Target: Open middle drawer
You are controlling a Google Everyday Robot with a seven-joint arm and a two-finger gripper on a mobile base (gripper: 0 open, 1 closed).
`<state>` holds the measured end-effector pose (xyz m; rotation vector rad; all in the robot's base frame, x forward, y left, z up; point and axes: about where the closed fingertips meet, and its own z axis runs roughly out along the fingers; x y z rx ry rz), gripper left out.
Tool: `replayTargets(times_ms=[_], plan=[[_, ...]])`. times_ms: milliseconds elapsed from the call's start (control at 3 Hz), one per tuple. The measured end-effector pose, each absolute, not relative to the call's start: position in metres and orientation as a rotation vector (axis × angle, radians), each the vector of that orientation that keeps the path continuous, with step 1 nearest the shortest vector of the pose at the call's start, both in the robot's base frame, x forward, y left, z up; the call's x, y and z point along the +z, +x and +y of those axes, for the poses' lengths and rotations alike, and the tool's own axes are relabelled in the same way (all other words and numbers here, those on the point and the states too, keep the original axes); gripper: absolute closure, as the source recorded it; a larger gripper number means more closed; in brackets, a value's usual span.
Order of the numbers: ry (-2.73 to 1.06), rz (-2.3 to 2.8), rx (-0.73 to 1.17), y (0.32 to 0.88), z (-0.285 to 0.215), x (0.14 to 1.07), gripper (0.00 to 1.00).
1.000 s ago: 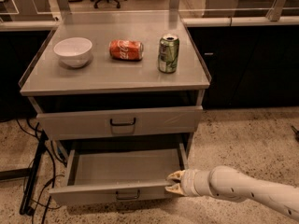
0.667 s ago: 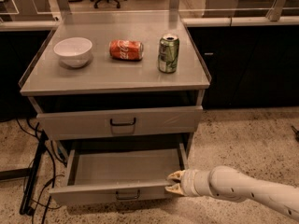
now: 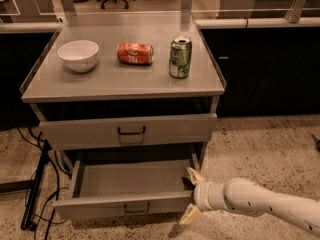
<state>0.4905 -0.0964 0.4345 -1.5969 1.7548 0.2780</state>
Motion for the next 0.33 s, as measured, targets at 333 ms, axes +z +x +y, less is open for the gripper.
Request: replayTargets(times_ms=[333], plan=[[-1.597,1.755,0.278,0.4905,-0.0964,0.4345,0.00]])
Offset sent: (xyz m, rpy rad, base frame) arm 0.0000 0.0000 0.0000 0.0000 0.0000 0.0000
